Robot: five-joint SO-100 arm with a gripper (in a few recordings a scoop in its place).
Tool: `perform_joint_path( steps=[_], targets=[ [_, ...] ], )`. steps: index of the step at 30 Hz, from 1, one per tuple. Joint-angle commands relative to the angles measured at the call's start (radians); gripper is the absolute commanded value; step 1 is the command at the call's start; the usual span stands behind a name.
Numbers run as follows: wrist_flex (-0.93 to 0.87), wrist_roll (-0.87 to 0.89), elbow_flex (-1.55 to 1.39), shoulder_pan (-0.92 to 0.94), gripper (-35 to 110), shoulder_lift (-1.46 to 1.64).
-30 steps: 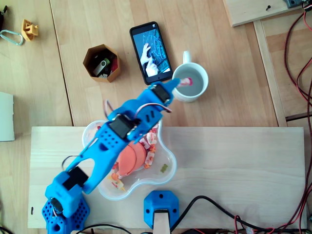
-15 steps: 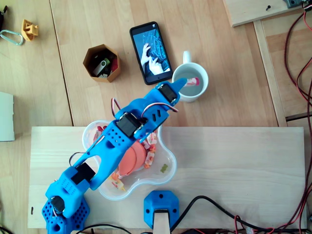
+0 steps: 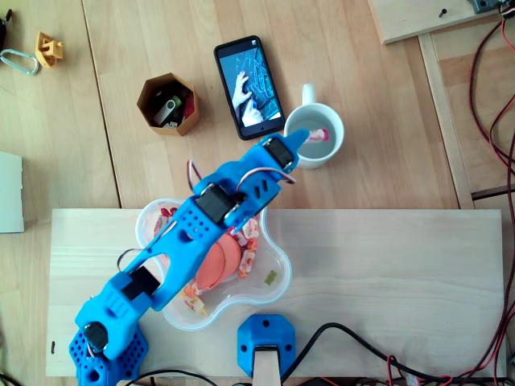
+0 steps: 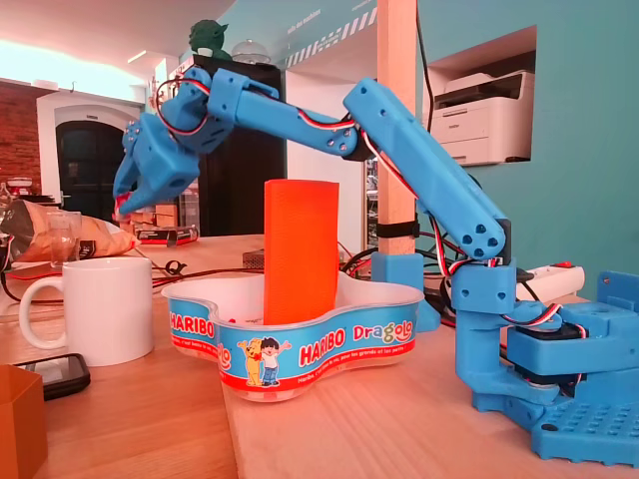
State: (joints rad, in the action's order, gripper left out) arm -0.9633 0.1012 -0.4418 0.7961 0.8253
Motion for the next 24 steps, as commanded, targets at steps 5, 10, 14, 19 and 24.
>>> perform_joint_path(
  steps=[5,10,14,19,24],
  targets=[
    [0.006,0.017,0.054,0.008,-4,0.025],
    [0.008,0.015,0.054,0.003,-4,0.025],
    [0.075,0.017,0.054,0.002,-4,0.017],
    [0.138,0.018,0.040,0.000,-4,0.009],
    [0.138,0.018,0.038,0.000,-4,0.008]
  ],
)
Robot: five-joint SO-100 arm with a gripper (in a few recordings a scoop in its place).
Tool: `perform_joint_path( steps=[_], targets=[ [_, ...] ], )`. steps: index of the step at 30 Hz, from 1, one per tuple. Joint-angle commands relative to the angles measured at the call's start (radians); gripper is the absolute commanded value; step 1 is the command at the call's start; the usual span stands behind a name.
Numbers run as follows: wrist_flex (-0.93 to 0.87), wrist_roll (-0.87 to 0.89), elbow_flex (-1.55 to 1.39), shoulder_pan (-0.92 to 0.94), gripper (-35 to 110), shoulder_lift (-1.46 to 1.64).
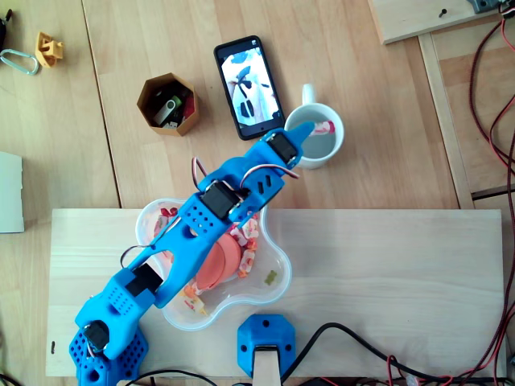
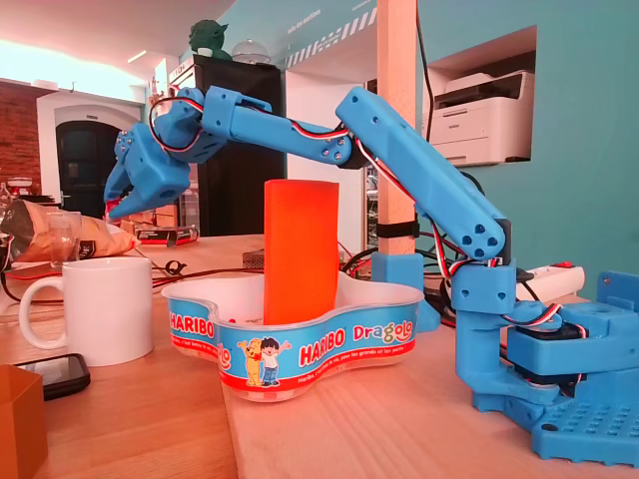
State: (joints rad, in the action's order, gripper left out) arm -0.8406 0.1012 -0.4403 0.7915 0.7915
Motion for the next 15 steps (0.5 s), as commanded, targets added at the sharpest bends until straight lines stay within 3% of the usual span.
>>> perform_joint_path(
  steps=[1,15],
  targets=[
    [0.015,0.018,0.037,0.005,-4,0.041],
    [0.015,0.018,0.037,0.005,-4,0.018]
  ],
)
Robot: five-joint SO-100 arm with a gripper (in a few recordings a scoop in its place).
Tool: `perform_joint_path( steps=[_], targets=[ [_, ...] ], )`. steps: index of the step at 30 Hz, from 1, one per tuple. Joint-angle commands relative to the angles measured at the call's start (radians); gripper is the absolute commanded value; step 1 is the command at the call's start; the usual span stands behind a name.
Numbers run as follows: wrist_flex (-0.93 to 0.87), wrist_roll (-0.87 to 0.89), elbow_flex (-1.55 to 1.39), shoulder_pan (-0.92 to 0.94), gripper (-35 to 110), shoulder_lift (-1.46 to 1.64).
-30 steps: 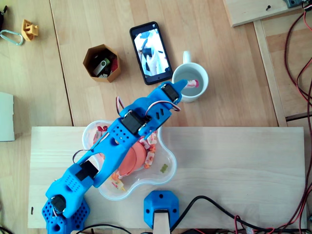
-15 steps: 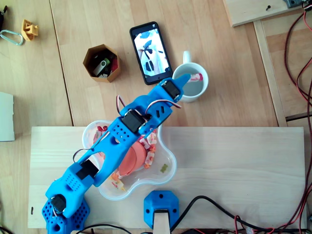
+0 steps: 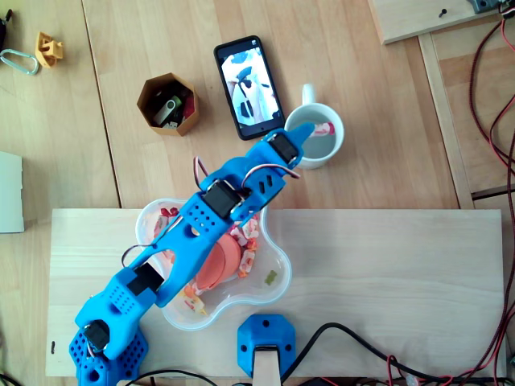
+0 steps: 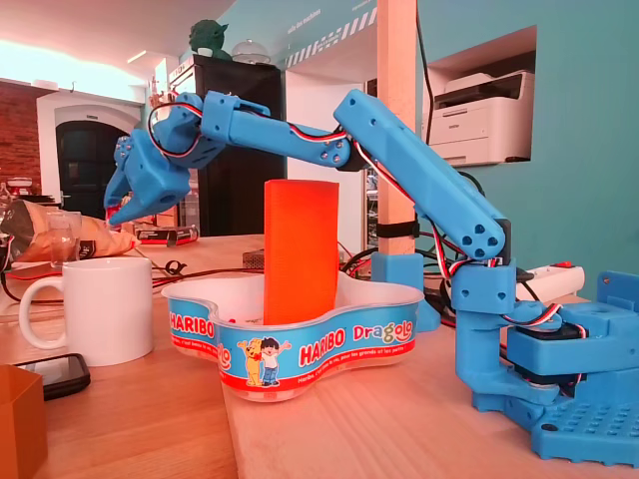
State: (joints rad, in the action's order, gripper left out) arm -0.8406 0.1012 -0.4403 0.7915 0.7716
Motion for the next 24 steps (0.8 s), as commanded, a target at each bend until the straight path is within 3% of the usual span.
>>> perform_joint_path(
  steps=[1,24],
  targets=[
    [0.015,0.018,0.037,0.005,-4,0.038],
    [0.015,0.017,0.037,0.005,10,0.032]
  ],
)
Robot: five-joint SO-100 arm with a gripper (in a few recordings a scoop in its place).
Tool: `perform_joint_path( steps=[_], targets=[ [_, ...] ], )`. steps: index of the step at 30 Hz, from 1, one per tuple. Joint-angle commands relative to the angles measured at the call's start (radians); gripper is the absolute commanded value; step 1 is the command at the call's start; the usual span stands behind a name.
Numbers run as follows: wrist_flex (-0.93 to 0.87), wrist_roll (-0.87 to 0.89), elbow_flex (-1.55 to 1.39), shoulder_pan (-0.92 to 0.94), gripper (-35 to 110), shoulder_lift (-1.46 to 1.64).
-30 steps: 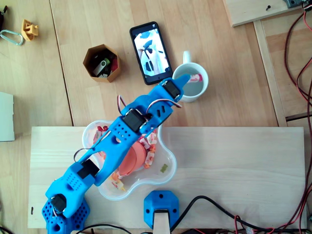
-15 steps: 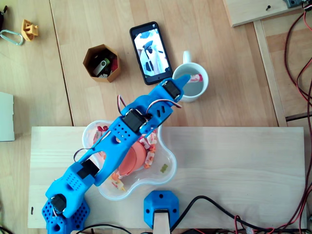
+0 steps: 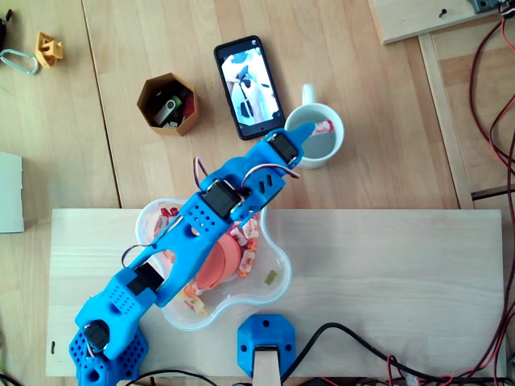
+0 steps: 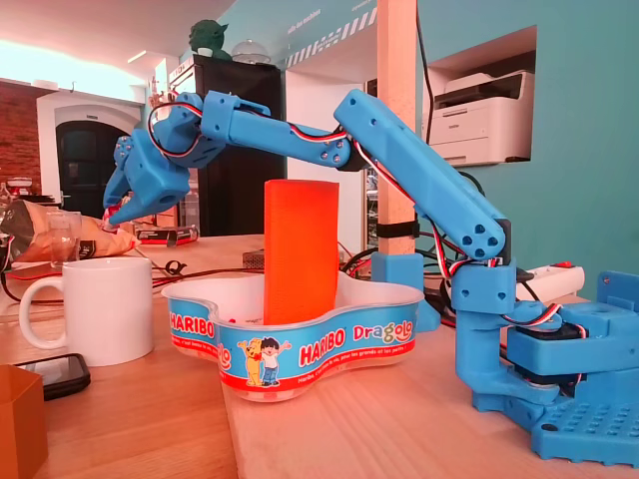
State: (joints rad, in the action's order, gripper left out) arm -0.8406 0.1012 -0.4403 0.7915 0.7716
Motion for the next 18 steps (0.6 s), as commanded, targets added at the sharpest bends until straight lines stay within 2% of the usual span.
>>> perform_joint_path(
  steps=[1,8,18],
  targets=[
    [0.015,0.017,0.037,0.005,10,0.032],
    [0.015,0.017,0.037,0.005,10,0.031],
    [0.014,0.018,0.037,-0.005,18,0.031]
  ],
)
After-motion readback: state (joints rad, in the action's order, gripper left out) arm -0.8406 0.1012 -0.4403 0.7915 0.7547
